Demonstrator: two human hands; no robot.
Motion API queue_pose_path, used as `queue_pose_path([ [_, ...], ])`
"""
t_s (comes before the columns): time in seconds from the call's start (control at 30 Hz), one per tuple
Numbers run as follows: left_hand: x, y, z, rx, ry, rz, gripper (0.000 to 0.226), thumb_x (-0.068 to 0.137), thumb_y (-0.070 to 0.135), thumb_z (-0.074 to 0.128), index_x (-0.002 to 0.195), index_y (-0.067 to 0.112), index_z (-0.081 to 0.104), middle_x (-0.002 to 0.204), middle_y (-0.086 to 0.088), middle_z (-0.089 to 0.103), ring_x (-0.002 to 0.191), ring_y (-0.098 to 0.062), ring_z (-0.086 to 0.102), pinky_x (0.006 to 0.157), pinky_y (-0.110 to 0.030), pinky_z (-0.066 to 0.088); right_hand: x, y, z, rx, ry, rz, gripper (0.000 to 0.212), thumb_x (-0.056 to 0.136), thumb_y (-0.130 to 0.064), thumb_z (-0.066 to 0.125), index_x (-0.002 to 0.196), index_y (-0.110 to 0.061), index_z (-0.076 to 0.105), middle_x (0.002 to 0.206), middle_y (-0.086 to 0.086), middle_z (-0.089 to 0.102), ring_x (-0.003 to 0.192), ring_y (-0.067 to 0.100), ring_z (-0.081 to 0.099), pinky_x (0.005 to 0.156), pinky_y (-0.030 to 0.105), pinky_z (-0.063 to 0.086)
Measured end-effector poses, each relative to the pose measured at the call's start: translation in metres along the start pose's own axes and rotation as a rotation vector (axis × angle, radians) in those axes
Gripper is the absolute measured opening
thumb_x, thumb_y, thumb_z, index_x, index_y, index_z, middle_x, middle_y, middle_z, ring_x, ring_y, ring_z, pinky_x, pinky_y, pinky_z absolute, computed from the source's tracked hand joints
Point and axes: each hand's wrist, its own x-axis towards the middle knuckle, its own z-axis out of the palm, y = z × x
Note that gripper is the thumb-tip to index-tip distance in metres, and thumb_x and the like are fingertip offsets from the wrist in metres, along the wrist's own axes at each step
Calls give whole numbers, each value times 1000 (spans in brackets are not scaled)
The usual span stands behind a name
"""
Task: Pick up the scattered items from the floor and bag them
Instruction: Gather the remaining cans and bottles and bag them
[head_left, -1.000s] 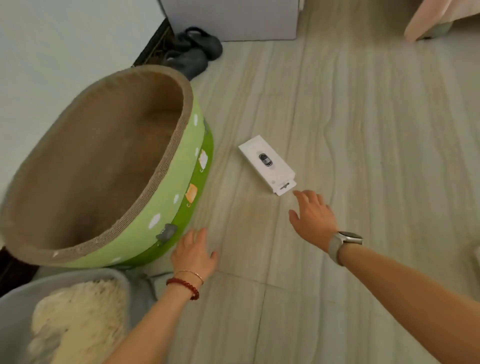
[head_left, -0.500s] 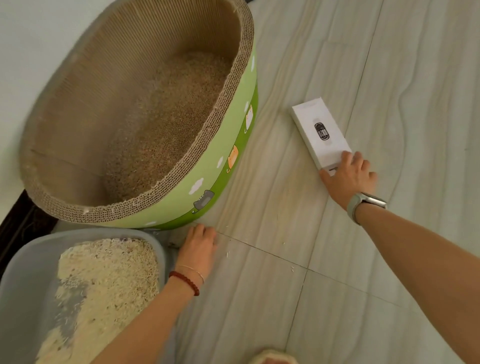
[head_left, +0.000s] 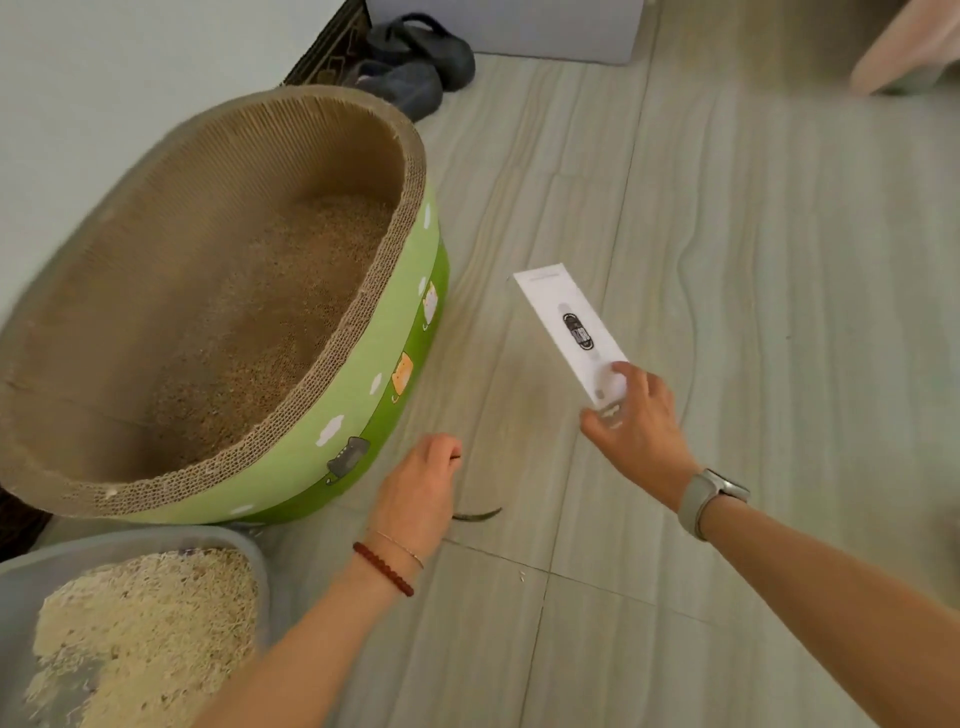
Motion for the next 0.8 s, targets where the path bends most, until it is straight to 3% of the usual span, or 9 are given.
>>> queue_pose_path([
  [0.03,8,18,2,-72,35,2,3,86,16,47,86,15,45,74,-11,61,54,-26,56,46,-27,41,-7,5,-20,8,6,-23,61,79,-26,64,132,-16,36,132,11,39,123,27,35,98,33,33],
  [0.1,26,58,5,-228,41,-41,6,89,11,51,89,5,54,80,-10,63,67,-28,59,57,-32,45,-20,19,-66,-9,51,-51,58,80,-27,64,131,-19,37,130,5,40,123,24,36,93,27,33],
  [0.17,43,105,5,-366,60,-60,3,86,5,56,88,3,56,79,-2,60,71,-24,58,64,-29,43,-32,35,-119,-27,131,-35,56,80,-28,65,129,-21,39,122,-2,41,118,22,41,89,25,32],
  [0.2,50,131,3,-429,71,-51,2,86,4,56,86,6,56,76,2,57,70,-21,58,65,-25,42,-40,44,-146,-27,178,-16,55,80,-29,65,128,-22,40,117,-6,38,116,22,43,89,27,35],
  [0.33,72,251,-3,-646,47,68,36,85,3,57,70,32,42,61,6,56,58,-15,60,60,-17,46,-86,85,-253,-28,415,32,54,79,-28,65,128,-20,42,117,-9,37,114,26,47,97,40,42],
  [0.47,72,374,4,-838,-46,164,31,84,2,58,69,26,45,57,-1,58,51,-15,59,66,-42,56,-144,142,-344,-84,704,118,56,81,-32,62,131,-16,42,132,10,41,120,29,42,99,48,42],
  [0.57,59,452,19,-869,-142,224,26,83,3,60,69,22,48,58,-5,59,46,-11,58,67,-48,57,-192,196,-393,-32,896,238,55,84,-39,56,130,-13,43,132,15,41,119,32,42,97,50,42],
  [0.7,38,535,39,-873,-182,283,26,84,3,59,68,22,49,61,-6,59,47,-14,58,64,-47,58,-240,267,-429,-36,932,485,50,88,-41,48,128,-11,47,126,17,48,112,31,45,94,43,41],
  [0.8,23,583,52,-838,-210,330,23,84,5,59,69,20,50,67,-6,61,53,-23,61,65,-48,58,-246,298,-434,-185,816,582,54,84,-53,41,112,-9,57,108,15,58,93,30,53,78,37,48],
])
